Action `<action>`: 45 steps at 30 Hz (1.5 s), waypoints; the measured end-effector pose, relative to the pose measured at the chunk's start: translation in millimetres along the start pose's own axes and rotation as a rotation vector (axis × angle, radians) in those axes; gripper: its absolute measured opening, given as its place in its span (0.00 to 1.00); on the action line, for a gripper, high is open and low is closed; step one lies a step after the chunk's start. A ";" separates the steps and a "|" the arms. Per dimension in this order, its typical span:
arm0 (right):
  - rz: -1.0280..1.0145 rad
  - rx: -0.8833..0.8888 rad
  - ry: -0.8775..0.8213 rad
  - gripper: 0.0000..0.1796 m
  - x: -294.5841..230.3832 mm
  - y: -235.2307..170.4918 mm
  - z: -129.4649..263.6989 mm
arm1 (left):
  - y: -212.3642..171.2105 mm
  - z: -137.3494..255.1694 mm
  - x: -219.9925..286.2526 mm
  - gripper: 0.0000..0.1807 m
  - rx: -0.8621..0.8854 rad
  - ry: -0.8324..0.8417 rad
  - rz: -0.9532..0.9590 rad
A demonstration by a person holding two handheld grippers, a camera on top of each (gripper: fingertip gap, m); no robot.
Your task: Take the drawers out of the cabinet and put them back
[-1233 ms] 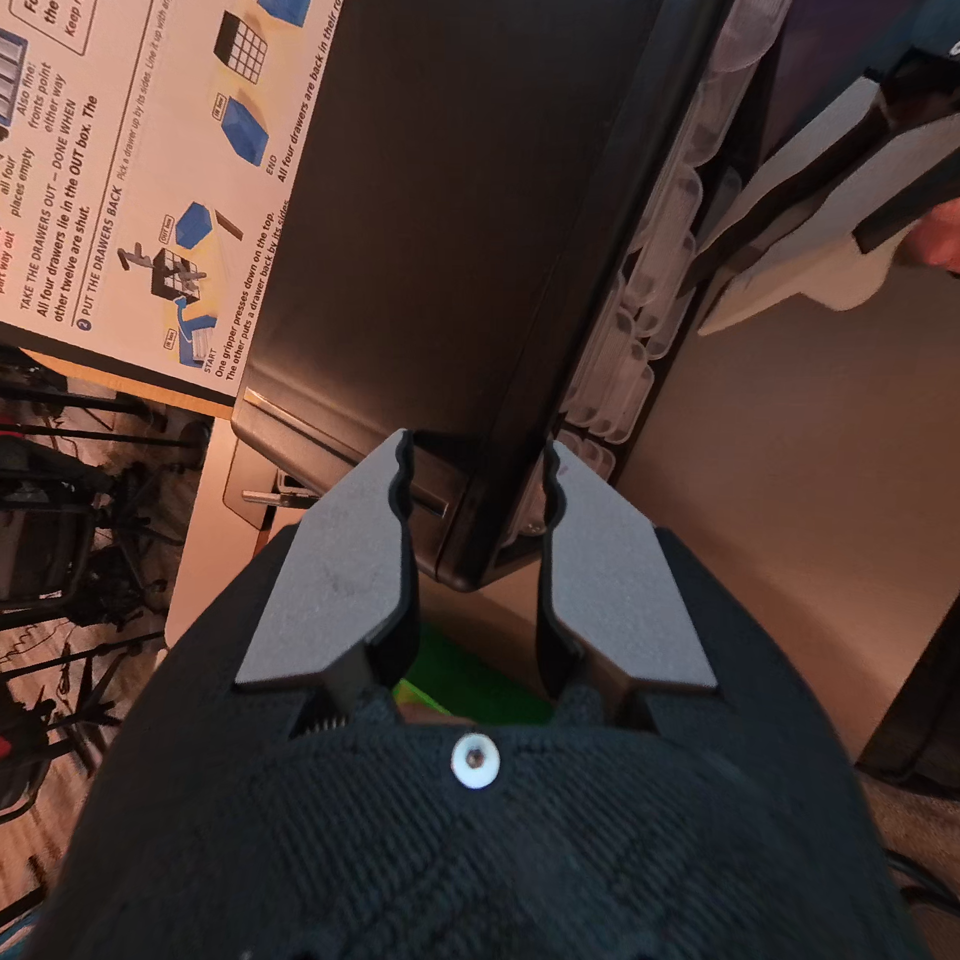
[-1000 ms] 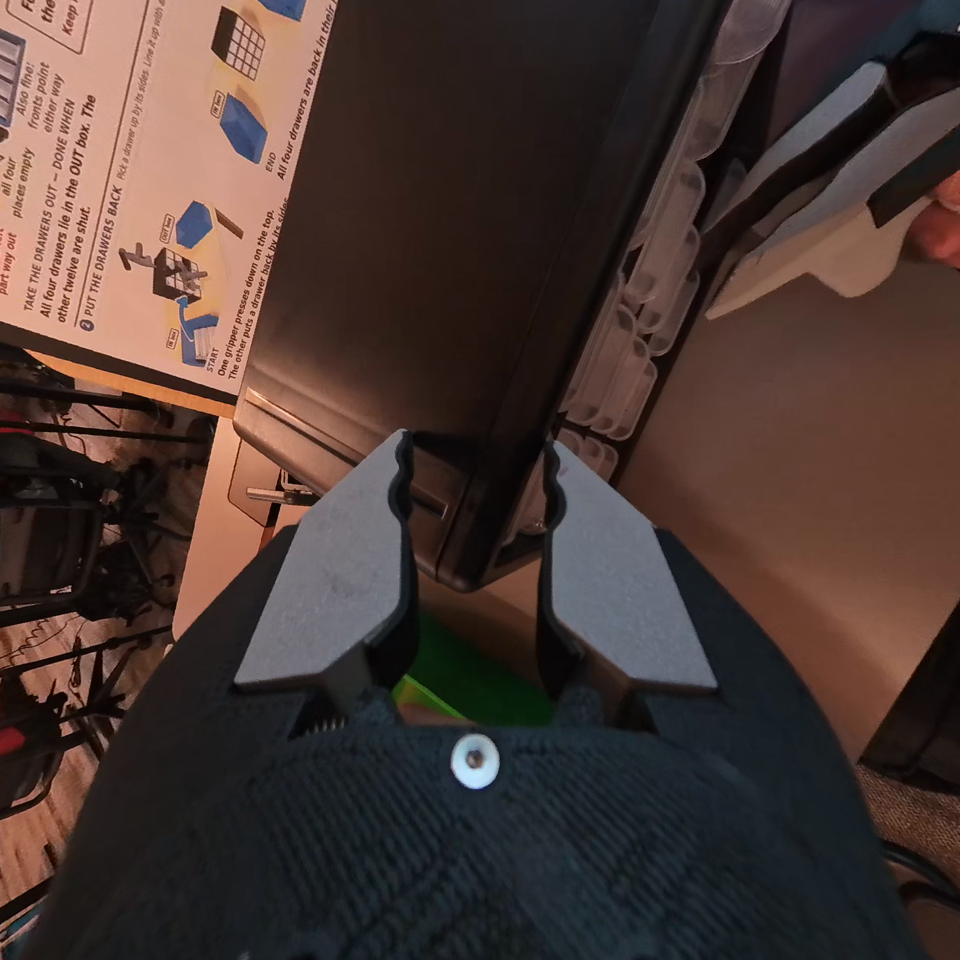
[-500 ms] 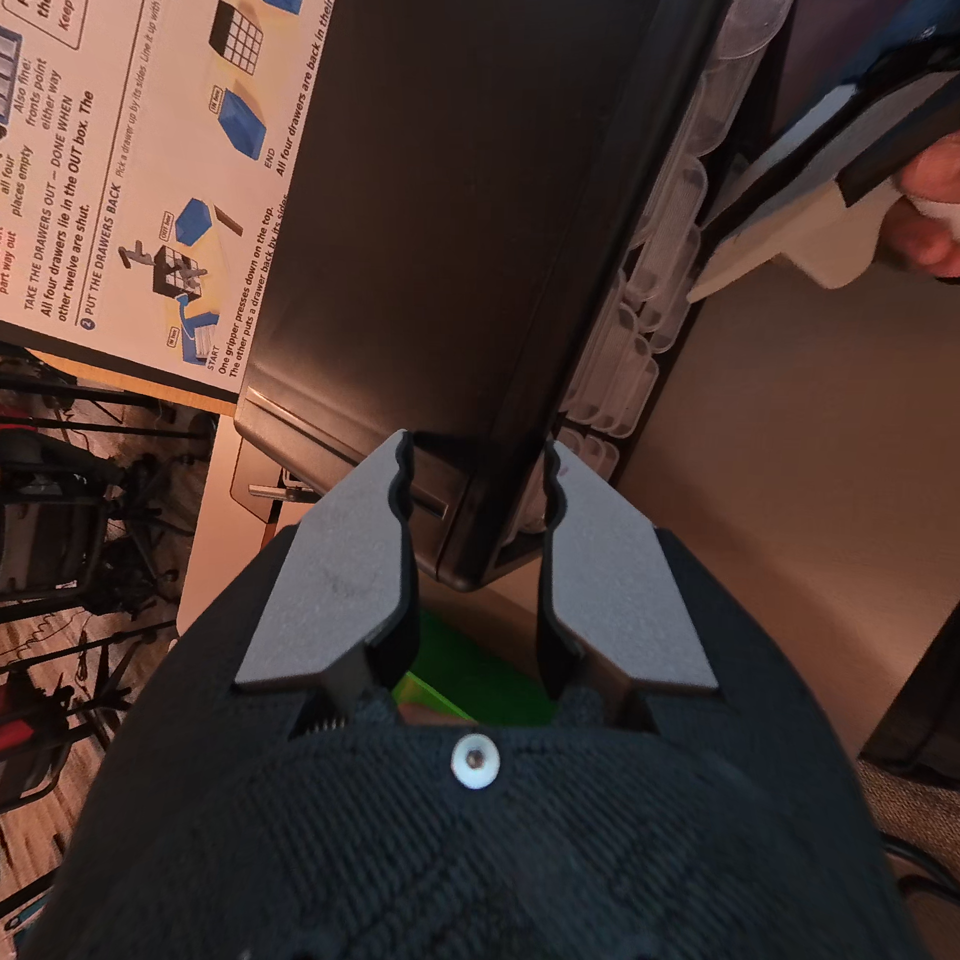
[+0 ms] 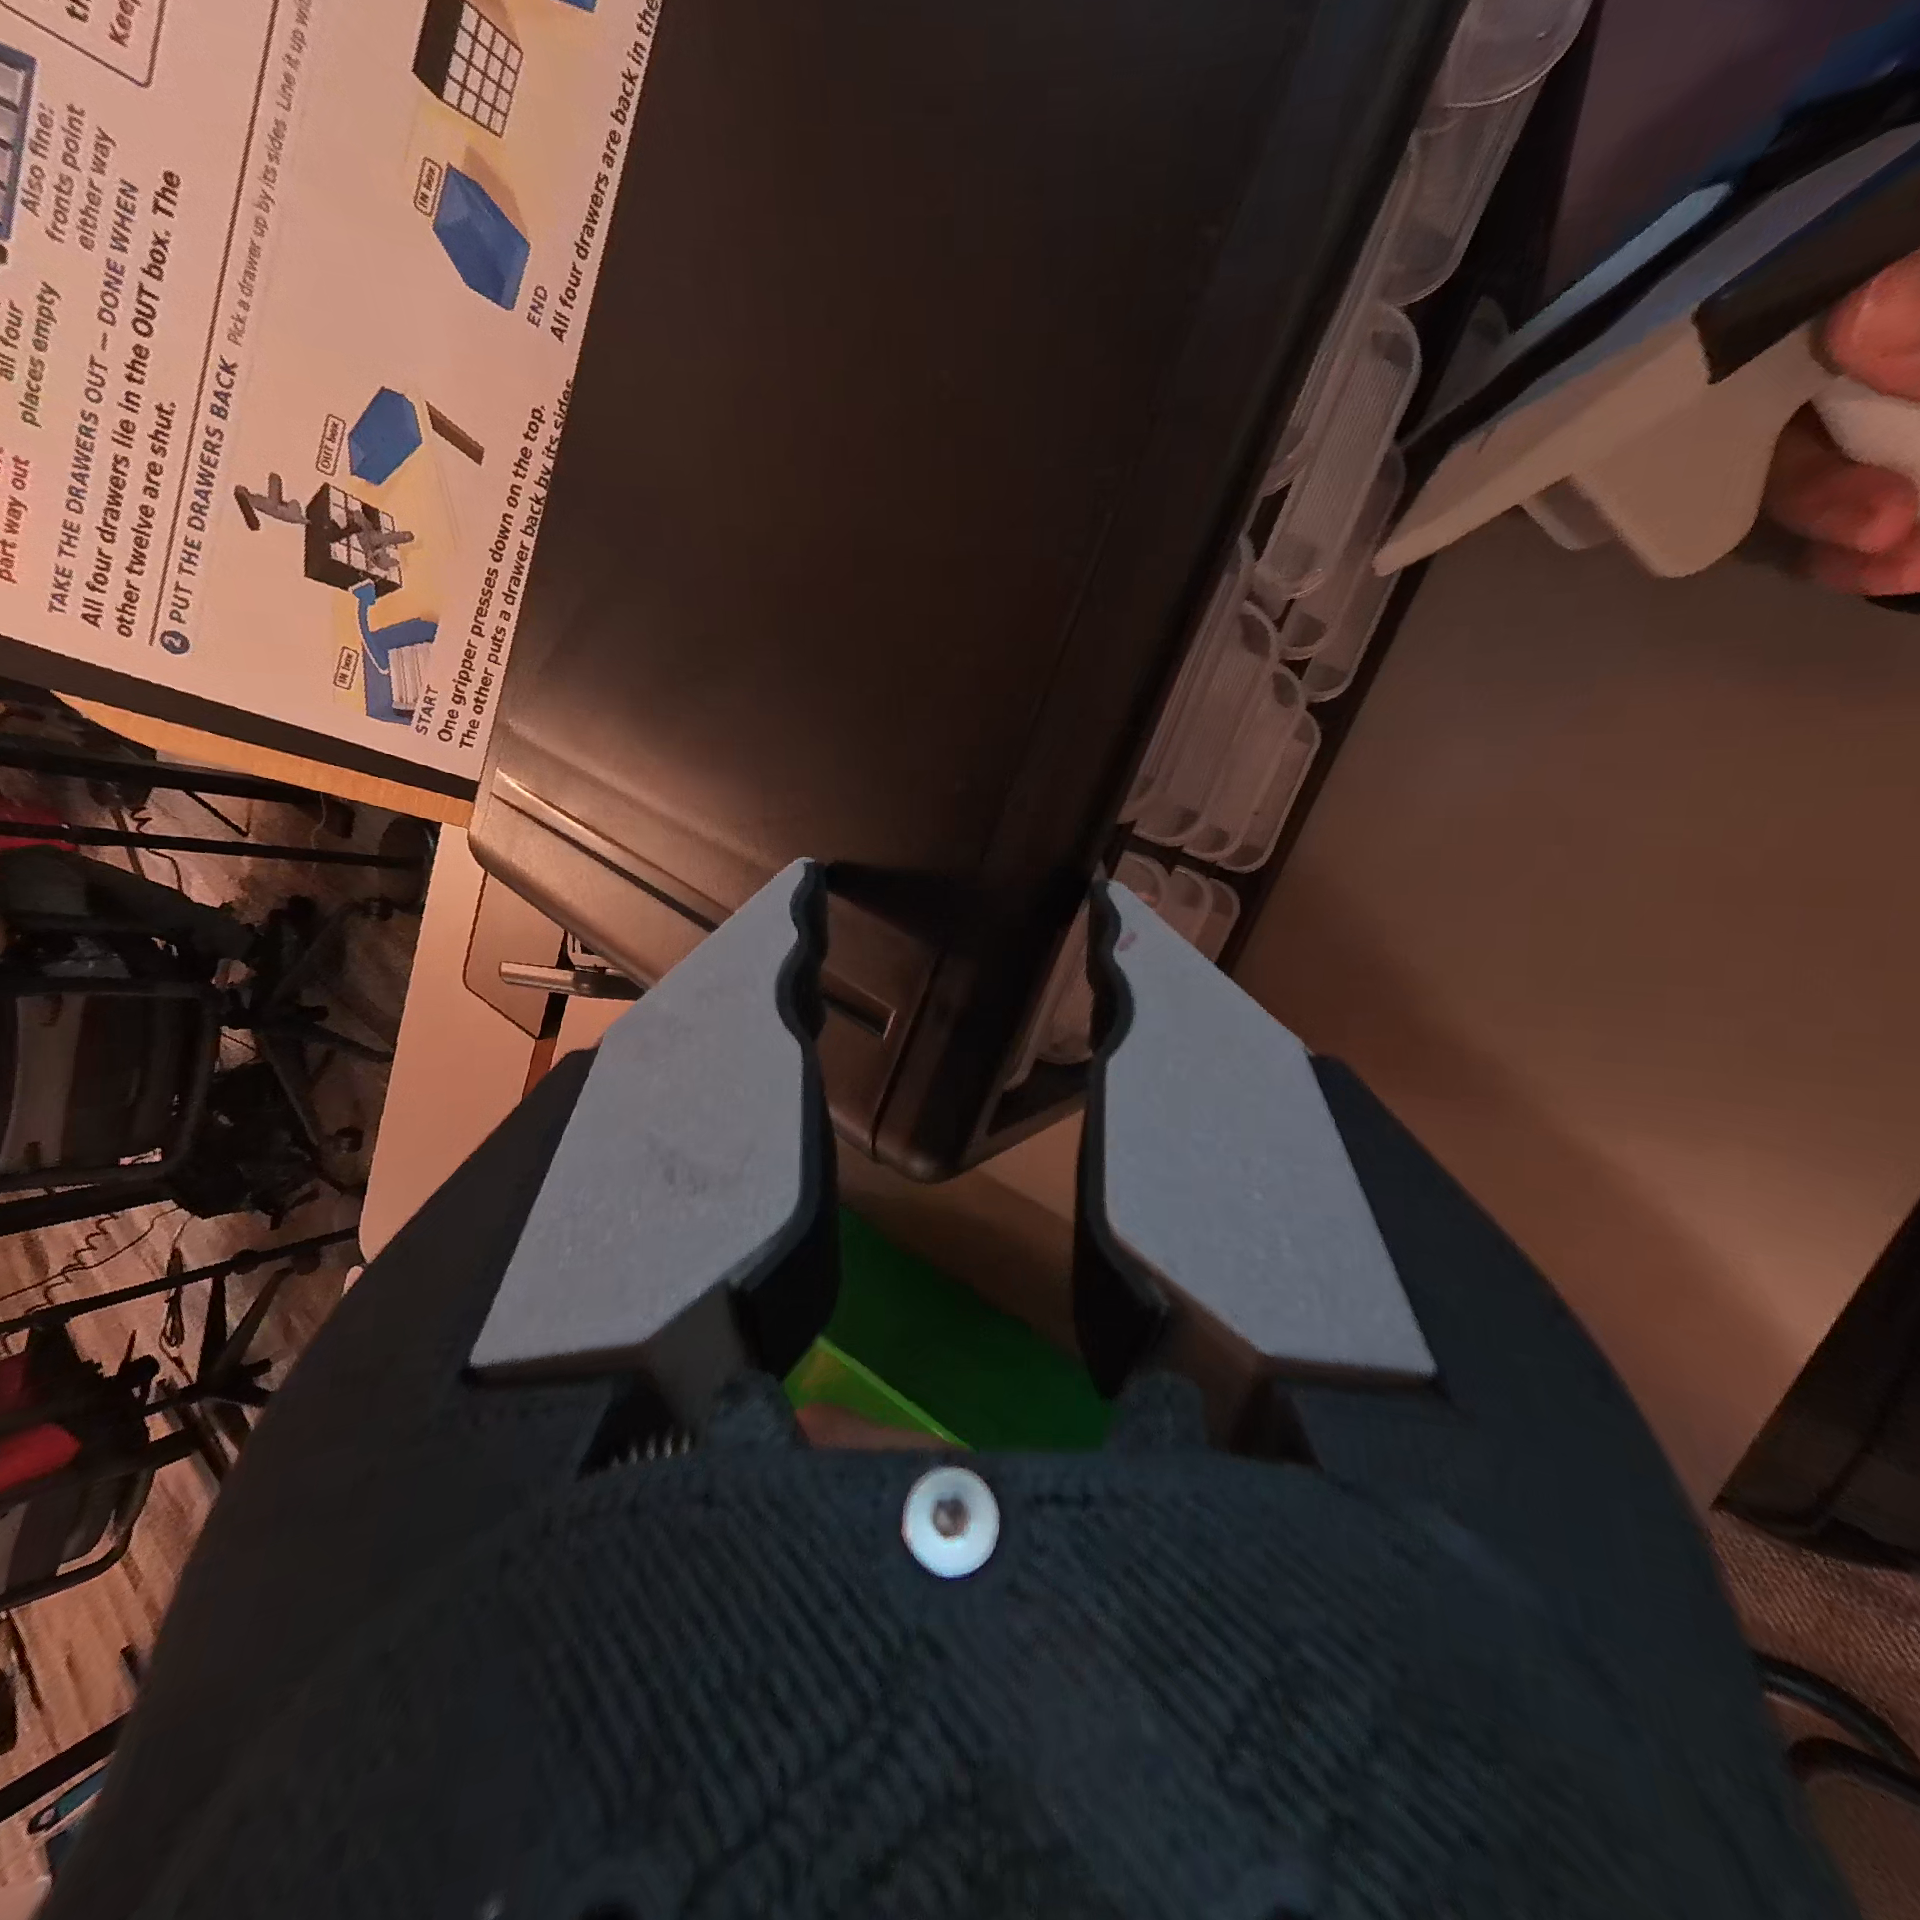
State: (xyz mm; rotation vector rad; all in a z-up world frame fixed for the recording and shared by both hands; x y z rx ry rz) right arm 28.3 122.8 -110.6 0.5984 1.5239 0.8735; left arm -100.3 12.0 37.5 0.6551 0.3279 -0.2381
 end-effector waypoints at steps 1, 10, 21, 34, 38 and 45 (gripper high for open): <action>-0.005 -0.008 -0.005 0.13 0.6 -1.5 -0.9 | 0.0 0.0 0.1 0.27 -0.002 0.002 -0.001; -0.005 -0.004 -0.010 0.12 6.2 -6.5 -0.2 | 0.3 -0.2 0.3 0.28 -0.007 0.005 -0.003; -0.030 0.062 0.126 0.03 3.2 -2.9 -5.1 | 0.7 -0.3 1.1 0.28 -0.013 0.014 -0.014; 0.031 0.009 0.122 0.04 -13.0 -12.8 10.9 | -0.5 -0.3 1.2 0.28 0.010 0.011 -0.007; 0.057 -0.025 0.129 0.04 -23.0 -18.9 21.0 | -0.6 -0.4 1.1 0.28 0.014 0.011 -0.006; 0.122 -0.077 0.131 0.05 -38.2 -28.8 37.0 | -0.2 -0.5 1.8 0.27 0.008 0.018 -0.010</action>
Point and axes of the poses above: each gripper's, where its closed fingertips meet, z back along the fingers, y out of its top, x = y × z across the jaws, the point moved 6 cm from there along z, back along the fingers, and after that the axes turned 13 degrees about z, right-handed, at the moved point
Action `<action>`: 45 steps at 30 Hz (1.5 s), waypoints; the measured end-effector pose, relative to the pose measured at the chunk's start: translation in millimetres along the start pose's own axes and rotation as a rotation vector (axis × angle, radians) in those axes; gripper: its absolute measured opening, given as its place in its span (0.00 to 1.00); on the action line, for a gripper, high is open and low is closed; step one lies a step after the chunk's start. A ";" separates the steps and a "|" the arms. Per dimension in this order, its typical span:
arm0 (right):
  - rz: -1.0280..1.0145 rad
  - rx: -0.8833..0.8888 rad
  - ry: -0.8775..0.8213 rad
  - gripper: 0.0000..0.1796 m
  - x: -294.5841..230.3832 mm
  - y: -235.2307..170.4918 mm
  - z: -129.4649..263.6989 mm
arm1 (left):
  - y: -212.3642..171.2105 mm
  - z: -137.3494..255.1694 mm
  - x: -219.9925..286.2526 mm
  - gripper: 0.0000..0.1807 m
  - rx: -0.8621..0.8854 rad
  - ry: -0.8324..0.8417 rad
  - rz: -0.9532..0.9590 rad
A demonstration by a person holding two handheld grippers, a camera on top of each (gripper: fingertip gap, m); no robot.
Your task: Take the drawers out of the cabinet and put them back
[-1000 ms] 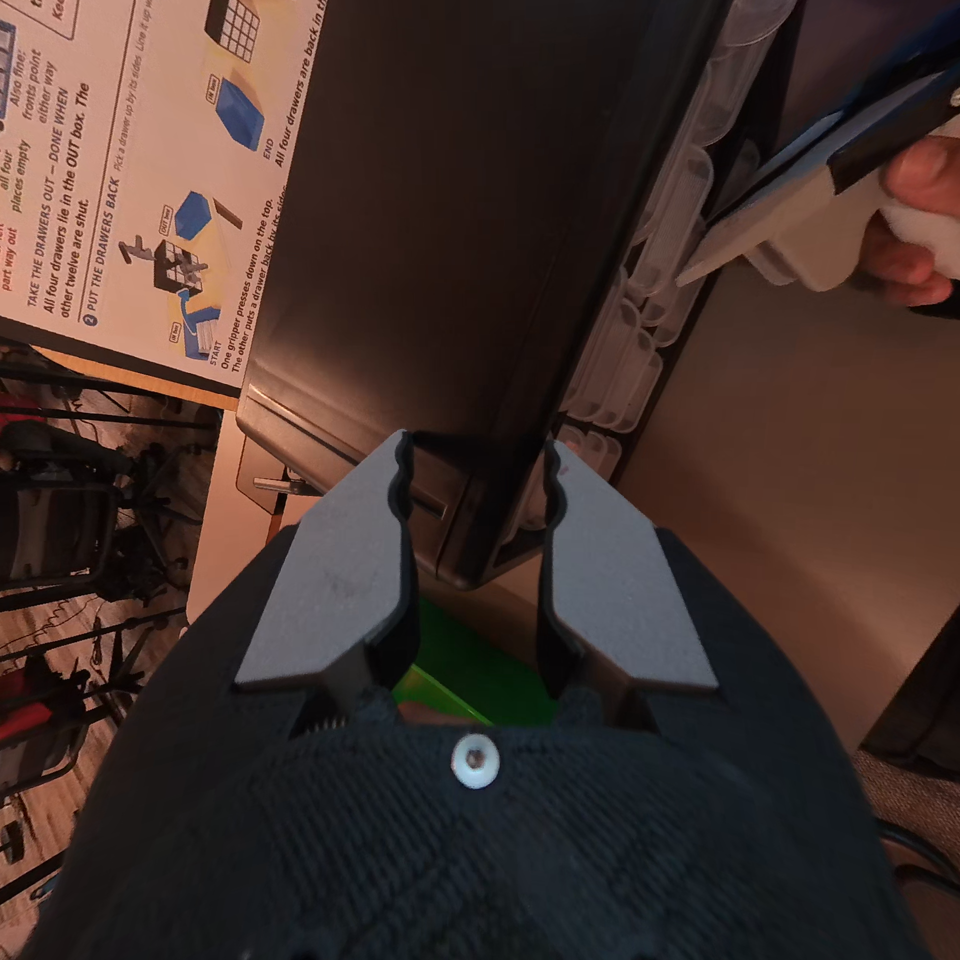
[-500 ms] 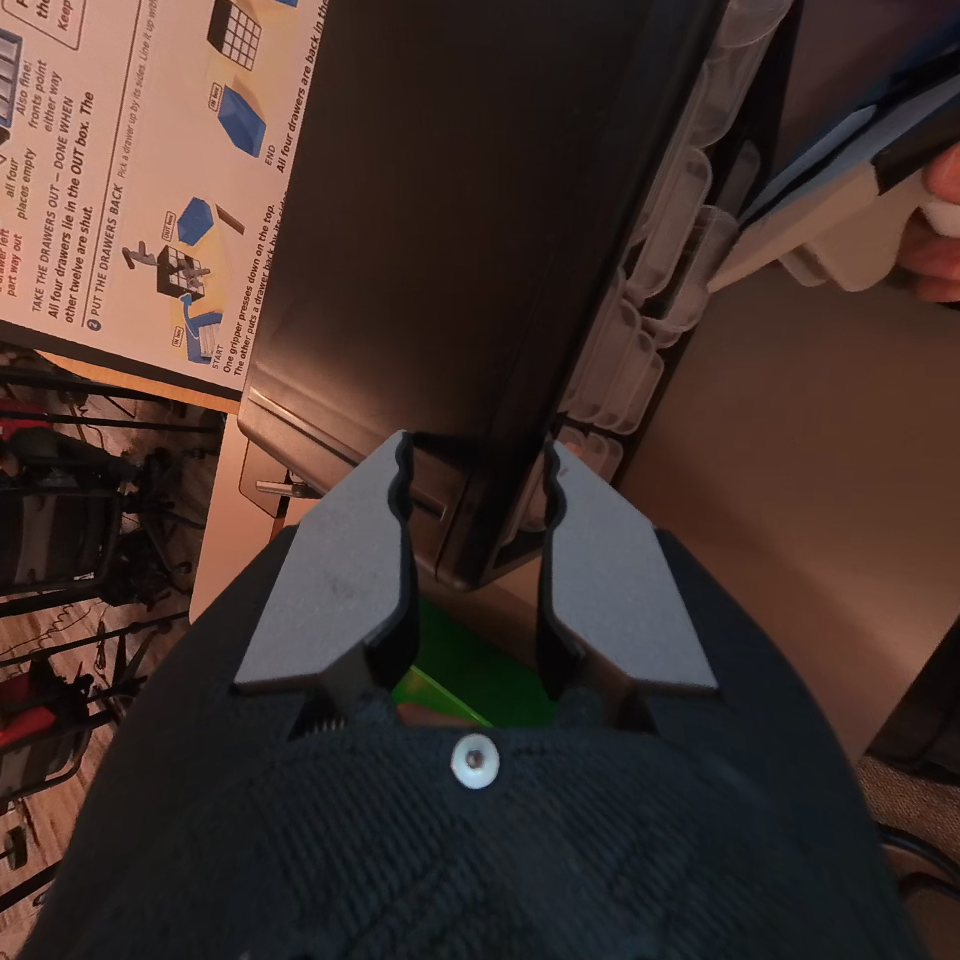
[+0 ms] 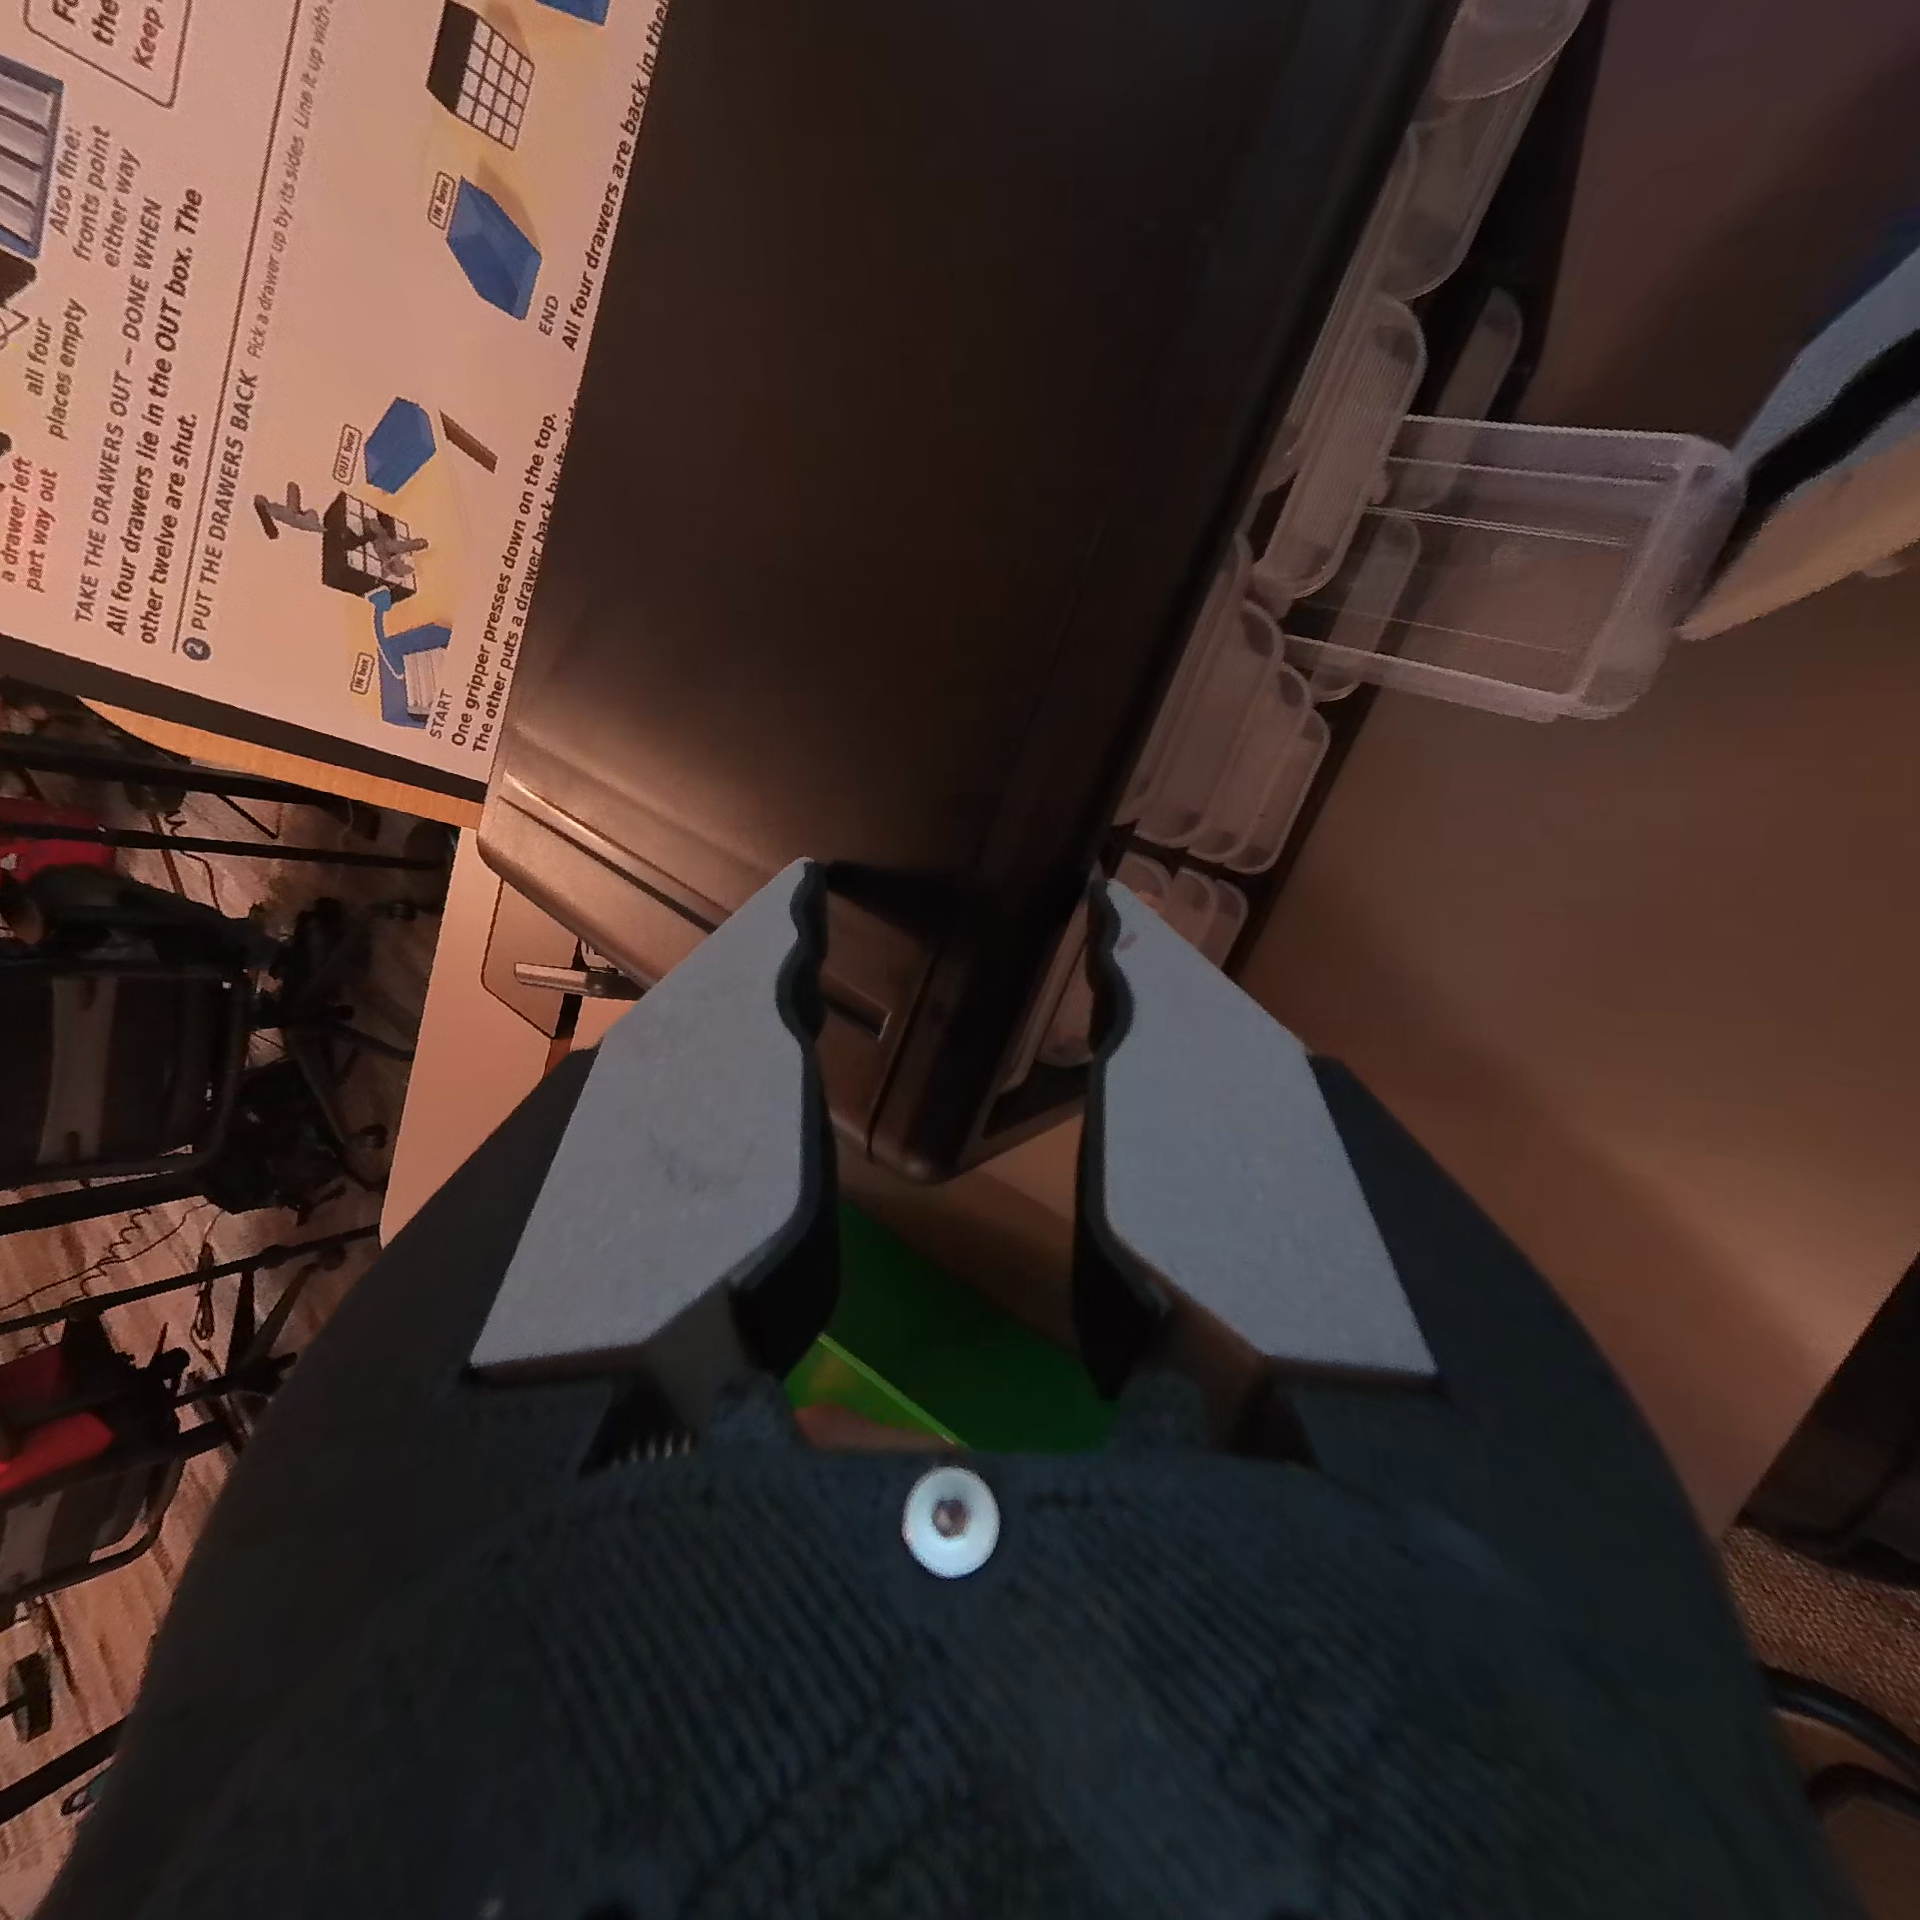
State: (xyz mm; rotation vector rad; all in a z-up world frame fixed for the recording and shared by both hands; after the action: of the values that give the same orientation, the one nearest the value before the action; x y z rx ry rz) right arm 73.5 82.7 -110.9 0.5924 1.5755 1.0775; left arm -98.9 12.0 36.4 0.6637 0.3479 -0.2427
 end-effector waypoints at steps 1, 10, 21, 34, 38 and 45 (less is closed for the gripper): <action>0.009 -0.006 -0.002 0.05 -1.7 -0.9 1.5 | 0.1 -0.1 0.1 0.28 -0.002 0.001 -0.001; 0.141 -0.104 -0.109 0.13 -0.7 1.2 23.2 | 0.7 -0.1 0.4 0.27 -0.012 0.006 -0.004; 0.629 -0.292 -0.190 0.22 -28.2 35.6 38.9 | 0.8 0.0 0.4 0.28 -0.016 0.006 -0.004; 1.370 -0.829 -0.435 0.28 -11.1 10.0 -8.5 | 0.9 -0.1 0.7 0.28 -0.020 0.009 -0.007; 1.449 -0.864 -0.446 0.22 -8.2 13.6 -11.3 | 0.8 -0.1 0.7 0.27 -0.019 0.008 -0.007; 1.517 -0.903 -0.427 0.25 -7.6 12.6 -12.7 | 0.6 -0.1 0.6 0.27 -0.015 0.005 -0.005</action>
State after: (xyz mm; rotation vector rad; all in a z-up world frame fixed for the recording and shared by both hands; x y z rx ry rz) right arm 61.7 78.1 -96.1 1.2550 -0.0930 2.3058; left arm -98.1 12.5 36.5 0.6491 0.3560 -0.2430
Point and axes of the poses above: each gripper's, where its closed fingertips meet, z back along the fingers, y out of its top, x = y × z across the jaws, the point moved 6 cm from there along z, back along the fingers, and after that the axes turned 13 degrees about z, right-handed, at the moved point
